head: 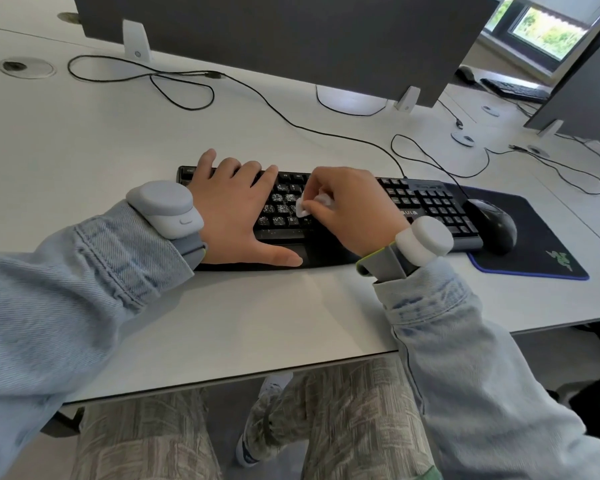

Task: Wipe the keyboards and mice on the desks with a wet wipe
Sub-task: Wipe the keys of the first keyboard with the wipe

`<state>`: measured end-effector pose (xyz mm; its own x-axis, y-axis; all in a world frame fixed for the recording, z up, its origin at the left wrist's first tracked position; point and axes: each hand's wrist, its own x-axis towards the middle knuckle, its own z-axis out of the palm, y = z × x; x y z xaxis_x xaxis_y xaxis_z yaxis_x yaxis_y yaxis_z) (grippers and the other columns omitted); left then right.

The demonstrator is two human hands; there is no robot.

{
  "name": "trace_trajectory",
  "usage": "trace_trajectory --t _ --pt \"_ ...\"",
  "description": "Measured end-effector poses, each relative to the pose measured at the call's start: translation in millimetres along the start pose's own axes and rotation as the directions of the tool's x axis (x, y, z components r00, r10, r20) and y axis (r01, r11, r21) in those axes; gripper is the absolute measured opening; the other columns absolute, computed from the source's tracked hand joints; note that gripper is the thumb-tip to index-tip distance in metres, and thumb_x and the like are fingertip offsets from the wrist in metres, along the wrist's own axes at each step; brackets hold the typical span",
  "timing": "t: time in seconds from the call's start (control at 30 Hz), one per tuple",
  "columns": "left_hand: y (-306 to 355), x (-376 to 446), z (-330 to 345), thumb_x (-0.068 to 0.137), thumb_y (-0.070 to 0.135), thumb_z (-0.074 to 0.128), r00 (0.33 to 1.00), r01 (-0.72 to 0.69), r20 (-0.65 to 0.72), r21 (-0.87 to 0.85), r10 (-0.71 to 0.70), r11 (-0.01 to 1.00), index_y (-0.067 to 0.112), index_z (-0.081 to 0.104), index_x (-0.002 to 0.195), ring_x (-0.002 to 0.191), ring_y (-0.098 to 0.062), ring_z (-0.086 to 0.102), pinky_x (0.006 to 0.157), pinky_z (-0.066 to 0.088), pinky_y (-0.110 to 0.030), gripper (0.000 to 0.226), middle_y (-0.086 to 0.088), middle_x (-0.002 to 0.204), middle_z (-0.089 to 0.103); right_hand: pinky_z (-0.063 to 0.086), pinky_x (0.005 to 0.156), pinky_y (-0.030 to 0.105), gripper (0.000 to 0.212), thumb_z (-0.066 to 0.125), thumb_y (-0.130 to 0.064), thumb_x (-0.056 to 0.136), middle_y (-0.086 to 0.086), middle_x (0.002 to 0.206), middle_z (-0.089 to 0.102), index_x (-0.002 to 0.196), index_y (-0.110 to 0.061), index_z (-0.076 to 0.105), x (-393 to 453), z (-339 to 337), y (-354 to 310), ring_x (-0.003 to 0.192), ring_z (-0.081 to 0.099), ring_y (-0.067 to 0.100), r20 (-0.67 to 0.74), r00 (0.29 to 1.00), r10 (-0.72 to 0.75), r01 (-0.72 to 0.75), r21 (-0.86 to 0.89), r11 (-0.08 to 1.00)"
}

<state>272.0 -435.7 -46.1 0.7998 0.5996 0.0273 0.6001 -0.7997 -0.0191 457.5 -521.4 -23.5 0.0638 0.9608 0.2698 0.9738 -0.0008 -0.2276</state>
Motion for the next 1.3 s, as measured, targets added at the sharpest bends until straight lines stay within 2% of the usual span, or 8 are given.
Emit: trace_trajectory --t 0.23,0.47,0.6,0.7,0.8,0.93,1.1,1.3 --pt "0 0 -1 0.043 0.105 0.004 1.000 0.002 0.008 0.005 -0.002 1.000 0.016 0.004 0.159 0.145 -0.029 0.024 0.122 0.001 -0.056 0.146 -0.002 0.158 0.025 0.040 0.063 0.023 0.008 0.064 -0.029 0.085 -0.007 0.072 0.060 0.081 -0.022 0.065 -4 -16 18 0.071 0.054 0.012 -0.143 0.980 0.136 -0.138 -0.005 0.990" --pt "0 1 0 0.043 0.106 0.004 1.000 0.000 0.008 0.008 0.000 1.000 0.016 0.005 0.159 0.145 -0.029 0.025 0.122 0.002 -0.056 0.147 -0.003 0.159 0.025 0.032 0.055 0.011 0.007 0.064 -0.025 0.084 -0.011 0.062 0.055 0.079 -0.020 0.066 -24 -15 9 0.058 0.048 0.002 0.011 0.994 0.113 -0.114 0.058 0.992" --pt "1 0 -1 0.042 0.106 0.004 1.000 0.000 0.009 0.010 0.000 1.000 0.016 0.005 0.159 0.144 -0.030 0.025 0.122 0.002 -0.057 0.147 -0.003 0.159 0.025 0.034 0.056 0.019 0.007 0.063 -0.026 0.085 -0.013 0.065 0.053 0.081 -0.021 0.064 -21 -20 15 0.061 0.047 0.002 -0.034 0.988 0.151 -0.152 -0.004 0.988" --pt "1 0 -1 0.041 0.105 0.003 1.000 0.004 0.009 0.005 -0.004 1.000 0.015 0.005 0.159 0.144 -0.030 0.025 0.122 0.002 -0.057 0.149 -0.003 0.159 0.025 0.036 0.058 0.016 0.007 0.065 -0.028 0.085 -0.012 0.066 0.056 0.082 -0.022 0.065 -19 -15 2 0.063 0.049 0.003 -0.031 0.995 0.098 -0.097 0.049 0.994" --pt "1 0 0 0.042 0.106 0.003 1.000 0.006 0.000 0.007 -0.006 1.000 0.015 0.007 0.159 0.144 -0.030 0.026 0.122 0.002 -0.057 0.149 -0.003 0.158 0.027 0.030 0.058 0.012 0.005 0.066 -0.024 0.084 -0.016 0.060 0.048 0.081 -0.021 0.065 -20 -9 -5 0.060 0.045 0.001 0.009 0.999 0.045 -0.046 0.062 0.997" --pt "1 0 0 0.043 0.106 0.005 1.000 0.001 -0.003 0.004 -0.001 1.000 0.015 0.008 0.159 0.142 -0.030 0.028 0.122 0.002 -0.057 0.147 -0.003 0.156 0.029 0.035 0.064 0.024 0.005 0.063 -0.026 0.086 -0.011 0.069 0.054 0.084 -0.022 0.064 -17 -12 5 0.069 0.049 0.010 -0.021 0.995 0.095 -0.095 -0.019 0.995" --pt "1 0 0 0.042 0.105 0.004 1.000 0.006 0.002 0.001 -0.006 1.000 0.015 0.006 0.159 0.143 -0.029 0.026 0.122 0.002 -0.056 0.148 -0.002 0.157 0.027 0.031 0.056 0.008 0.005 0.065 -0.027 0.086 -0.015 0.062 0.050 0.084 -0.022 0.065 -20 -12 -2 0.059 0.046 -0.002 0.040 0.998 0.057 -0.059 0.053 0.997" --pt "1 0 0 0.042 0.106 0.005 1.000 0.004 0.005 0.002 -0.004 1.000 0.015 0.006 0.159 0.144 -0.029 0.026 0.122 0.002 -0.057 0.148 -0.002 0.157 0.028 0.031 0.059 0.011 0.010 0.064 -0.027 0.087 -0.015 0.066 0.054 0.091 -0.021 0.071 -17 -15 1 0.063 0.045 0.004 0.000 0.998 0.069 -0.068 0.027 0.997"
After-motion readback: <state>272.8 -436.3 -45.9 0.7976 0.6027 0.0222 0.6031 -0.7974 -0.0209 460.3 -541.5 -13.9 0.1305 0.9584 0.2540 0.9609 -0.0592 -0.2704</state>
